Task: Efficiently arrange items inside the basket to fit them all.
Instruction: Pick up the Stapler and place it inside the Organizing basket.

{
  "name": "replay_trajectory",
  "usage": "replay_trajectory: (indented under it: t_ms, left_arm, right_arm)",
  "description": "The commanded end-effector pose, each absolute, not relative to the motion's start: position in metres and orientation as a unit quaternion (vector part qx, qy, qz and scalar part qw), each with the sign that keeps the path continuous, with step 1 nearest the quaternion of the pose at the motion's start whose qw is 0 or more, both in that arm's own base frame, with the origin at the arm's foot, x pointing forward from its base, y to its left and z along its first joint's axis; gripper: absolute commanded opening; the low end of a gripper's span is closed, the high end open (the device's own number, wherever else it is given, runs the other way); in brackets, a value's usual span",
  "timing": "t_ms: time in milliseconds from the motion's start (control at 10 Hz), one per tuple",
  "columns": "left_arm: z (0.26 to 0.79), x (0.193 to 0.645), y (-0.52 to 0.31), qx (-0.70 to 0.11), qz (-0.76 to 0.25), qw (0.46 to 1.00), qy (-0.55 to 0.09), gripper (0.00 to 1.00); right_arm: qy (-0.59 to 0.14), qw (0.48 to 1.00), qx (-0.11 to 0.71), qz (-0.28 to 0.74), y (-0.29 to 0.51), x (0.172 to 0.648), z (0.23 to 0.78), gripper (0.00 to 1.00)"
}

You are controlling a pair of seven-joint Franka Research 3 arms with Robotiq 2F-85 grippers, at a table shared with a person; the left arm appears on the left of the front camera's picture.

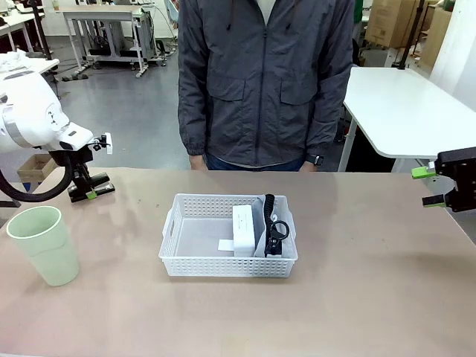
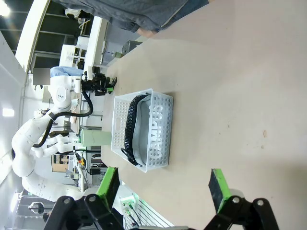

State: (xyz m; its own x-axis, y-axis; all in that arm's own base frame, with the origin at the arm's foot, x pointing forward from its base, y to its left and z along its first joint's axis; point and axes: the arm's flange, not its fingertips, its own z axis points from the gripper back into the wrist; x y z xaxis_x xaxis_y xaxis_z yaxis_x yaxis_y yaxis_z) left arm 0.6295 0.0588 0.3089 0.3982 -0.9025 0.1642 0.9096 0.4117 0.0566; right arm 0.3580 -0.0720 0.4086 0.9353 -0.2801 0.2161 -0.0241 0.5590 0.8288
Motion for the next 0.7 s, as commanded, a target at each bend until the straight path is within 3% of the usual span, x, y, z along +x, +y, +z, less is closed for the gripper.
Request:
replay_trajectory:
  t_ms: [0,100,300,600]
  left_arm:
    - [0.305,0.631,0.057,-0.028,-0.539,0.838,-0.081,0.00]
    - [0.305,0.631,0.057,-0.027,-0.540,0.837,-0.082,0.16]
    - [0.306,0.630,0.057,-0.028,-0.539,0.838,-0.083,0.00]
    - [0.319,0.623,0.059,-0.043,-0.538,0.836,-0.096,0.00]
  right_arm:
    - [-0.166,0.866,0.467,-0.070,-0.072,0.358,0.410,1.00]
    - [-0.166,0.866,0.467,-0.070,-0.072,0.358,0.410,1.00]
    - [-0.166,0.866,0.467,-0.070,-0.072,0.358,0.410,1.00]
    - [-0.166,0.866,0.467,-0.070,-0.072,0.358,0.410,1.00]
